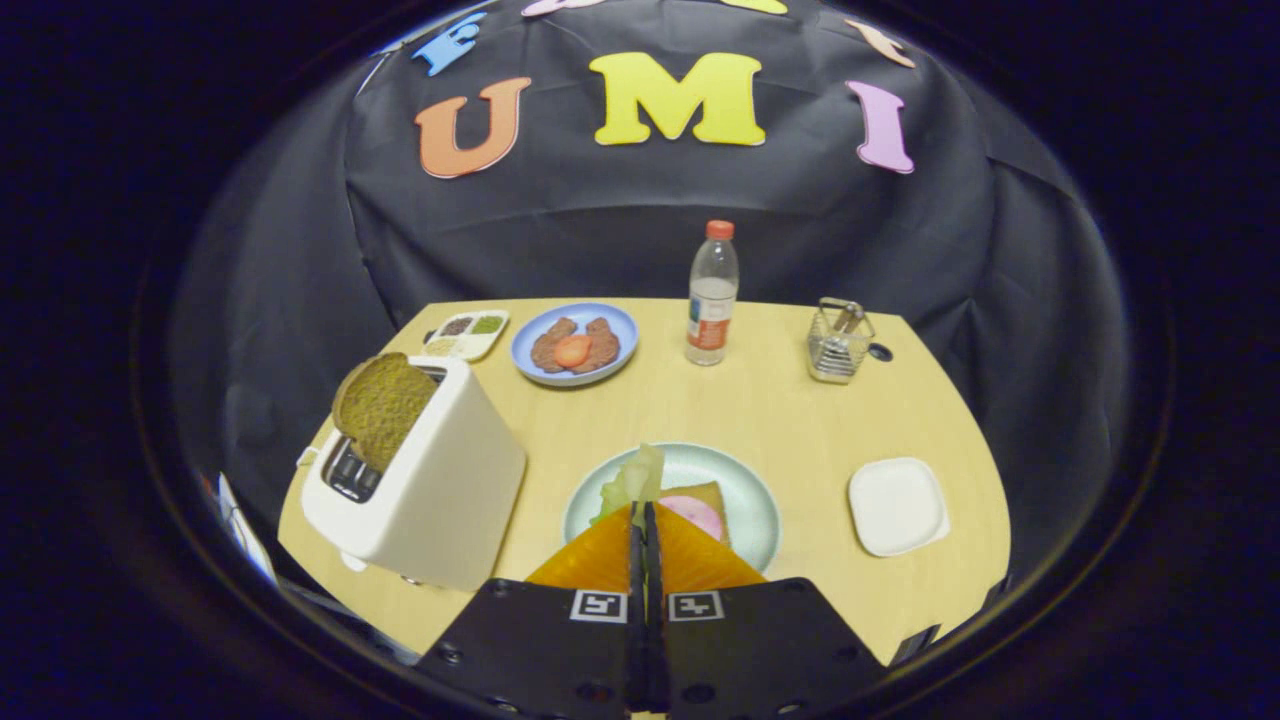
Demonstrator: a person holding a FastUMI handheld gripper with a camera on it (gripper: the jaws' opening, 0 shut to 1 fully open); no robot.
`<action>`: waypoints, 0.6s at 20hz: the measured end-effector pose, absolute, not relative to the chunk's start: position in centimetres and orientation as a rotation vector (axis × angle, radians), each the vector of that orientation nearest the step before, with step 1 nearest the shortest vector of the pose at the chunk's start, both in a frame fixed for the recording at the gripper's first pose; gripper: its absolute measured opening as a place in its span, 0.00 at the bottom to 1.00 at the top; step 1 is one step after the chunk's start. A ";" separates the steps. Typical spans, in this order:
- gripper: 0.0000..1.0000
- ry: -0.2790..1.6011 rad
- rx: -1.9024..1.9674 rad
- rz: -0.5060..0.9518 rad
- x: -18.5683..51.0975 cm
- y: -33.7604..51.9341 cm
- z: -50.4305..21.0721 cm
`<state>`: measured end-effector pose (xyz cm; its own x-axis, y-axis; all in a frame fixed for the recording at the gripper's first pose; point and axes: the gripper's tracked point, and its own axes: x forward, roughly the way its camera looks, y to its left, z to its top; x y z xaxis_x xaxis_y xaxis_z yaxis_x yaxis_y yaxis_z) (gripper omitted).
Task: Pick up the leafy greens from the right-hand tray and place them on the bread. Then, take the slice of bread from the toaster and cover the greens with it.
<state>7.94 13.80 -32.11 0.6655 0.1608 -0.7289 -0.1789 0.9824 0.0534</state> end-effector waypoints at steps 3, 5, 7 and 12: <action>0.01 0.870 0.009 0.209 8.0 16.3 -33.1; 0.00 0.889 0.013 0.208 8.6 17.0 -33.6; 0.00 0.911 0.010 0.199 9.5 17.1 -34.8; 0.01 0.946 -0.035 0.129 12.3 15.1 -37.9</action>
